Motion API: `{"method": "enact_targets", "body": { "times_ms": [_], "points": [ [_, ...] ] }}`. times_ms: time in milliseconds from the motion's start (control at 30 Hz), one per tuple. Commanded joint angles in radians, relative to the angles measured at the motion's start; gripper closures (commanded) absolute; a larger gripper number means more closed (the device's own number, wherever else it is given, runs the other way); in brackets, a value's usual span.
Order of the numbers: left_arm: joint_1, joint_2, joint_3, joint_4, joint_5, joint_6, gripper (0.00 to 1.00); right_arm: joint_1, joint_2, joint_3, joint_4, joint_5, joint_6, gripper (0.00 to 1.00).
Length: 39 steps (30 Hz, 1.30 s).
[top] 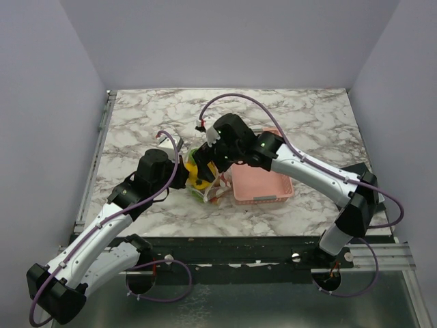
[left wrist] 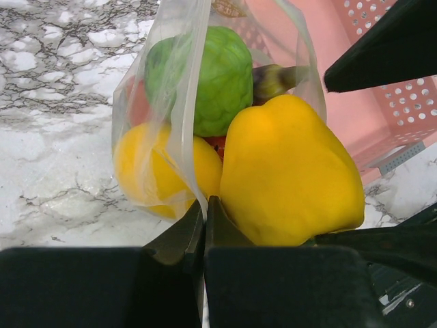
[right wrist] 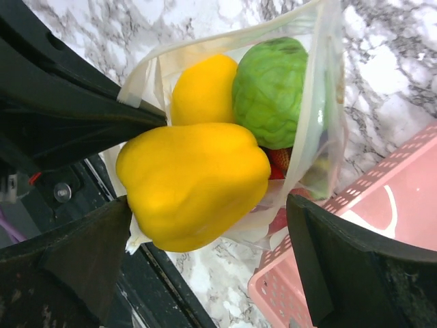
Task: Place the food in the zip-top bag and seal the zipper
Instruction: Place the fake vegetable in the zipper food storage bag.
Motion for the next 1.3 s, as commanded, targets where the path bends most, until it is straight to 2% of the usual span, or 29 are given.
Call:
{"method": "enact_targets", "body": {
  "times_ms": [0,200,367,600,700,800,967,1267],
  "points": [
    [-0.003,-0.002,0.003,0.022,0.023,0.002,1.0,0.02,-0.092,0.032,0.013,0.087,0.051,0.0],
    [-0.003,-0.005,0.003,0.022,0.02,0.001,1.0,0.085,-0.162,-0.004,0.011,0.139,0.106,0.01],
    [-0.003,-0.005,0.002,0.021,0.018,0.0,1.0,0.138,-0.176,-0.042,0.009,0.229,0.18,0.07],
    [-0.003,-0.011,0.002,0.022,0.017,-0.001,1.0,0.159,-0.169,-0.124,0.022,0.402,0.322,0.19],
    [-0.002,-0.014,0.002,0.022,0.015,-0.002,1.0,0.16,-0.188,-0.179,0.043,0.48,0.38,0.3],
    [-0.003,-0.014,0.002,0.023,0.017,-0.002,1.0,0.159,-0.219,-0.237,0.069,0.545,0.431,0.36],
    [-0.003,-0.014,0.002,0.022,0.018,-0.002,1.0,0.159,-0.247,-0.299,0.14,0.615,0.477,0.41],
    [-0.003,-0.016,0.001,0.022,0.017,-0.003,1.0,0.157,-0.21,-0.263,0.173,0.681,0.501,0.45]
  ]
}}
